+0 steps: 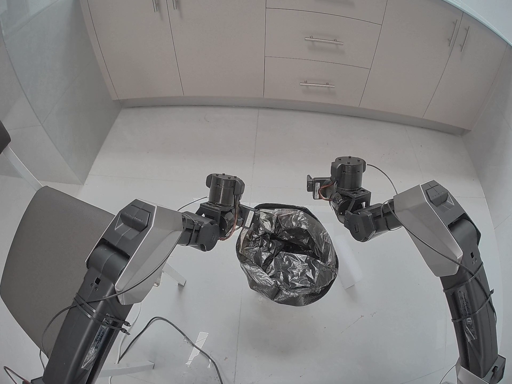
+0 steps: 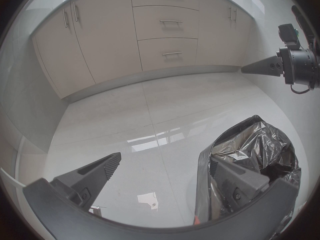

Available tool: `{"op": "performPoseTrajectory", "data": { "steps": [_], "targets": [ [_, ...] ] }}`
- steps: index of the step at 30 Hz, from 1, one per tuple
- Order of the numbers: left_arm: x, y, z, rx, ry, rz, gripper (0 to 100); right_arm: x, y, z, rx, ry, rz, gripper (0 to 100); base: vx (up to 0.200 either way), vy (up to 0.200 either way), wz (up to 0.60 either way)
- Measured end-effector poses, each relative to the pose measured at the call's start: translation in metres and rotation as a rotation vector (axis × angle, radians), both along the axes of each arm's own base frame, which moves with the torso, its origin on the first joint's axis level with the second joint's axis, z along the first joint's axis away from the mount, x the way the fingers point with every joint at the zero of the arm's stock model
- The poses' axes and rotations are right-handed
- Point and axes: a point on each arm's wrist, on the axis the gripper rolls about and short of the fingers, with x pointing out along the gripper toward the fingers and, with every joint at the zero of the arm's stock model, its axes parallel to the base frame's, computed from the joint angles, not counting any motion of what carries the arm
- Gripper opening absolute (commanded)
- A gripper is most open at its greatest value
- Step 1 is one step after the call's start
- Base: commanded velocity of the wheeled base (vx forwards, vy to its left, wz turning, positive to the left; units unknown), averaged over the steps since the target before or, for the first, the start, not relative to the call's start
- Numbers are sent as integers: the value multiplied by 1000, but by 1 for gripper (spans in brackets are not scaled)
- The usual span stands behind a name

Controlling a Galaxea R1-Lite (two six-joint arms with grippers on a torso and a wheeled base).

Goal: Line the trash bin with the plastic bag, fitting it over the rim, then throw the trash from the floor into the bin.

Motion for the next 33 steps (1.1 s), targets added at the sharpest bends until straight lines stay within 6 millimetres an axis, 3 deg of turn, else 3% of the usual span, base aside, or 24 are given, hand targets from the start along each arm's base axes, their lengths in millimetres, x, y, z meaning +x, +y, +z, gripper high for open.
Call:
{"op": "performPoseTrajectory", "data": {
  "steps": [7, 21, 33],
  "targets": [
    [4, 10, -6, -33, 20, 38, 100, -1, 3, -3, -5, 4, 6, 100, 0, 0, 0],
    [0, 19, -36, -146, 206, 160, 100, -1, 4, -5, -5, -4, 7, 100, 0, 0, 0],
    [1, 24, -42, -154, 228, 189, 100, 0, 5, -7, -7, -2, 8, 100, 0, 0, 0]
  ]
}}
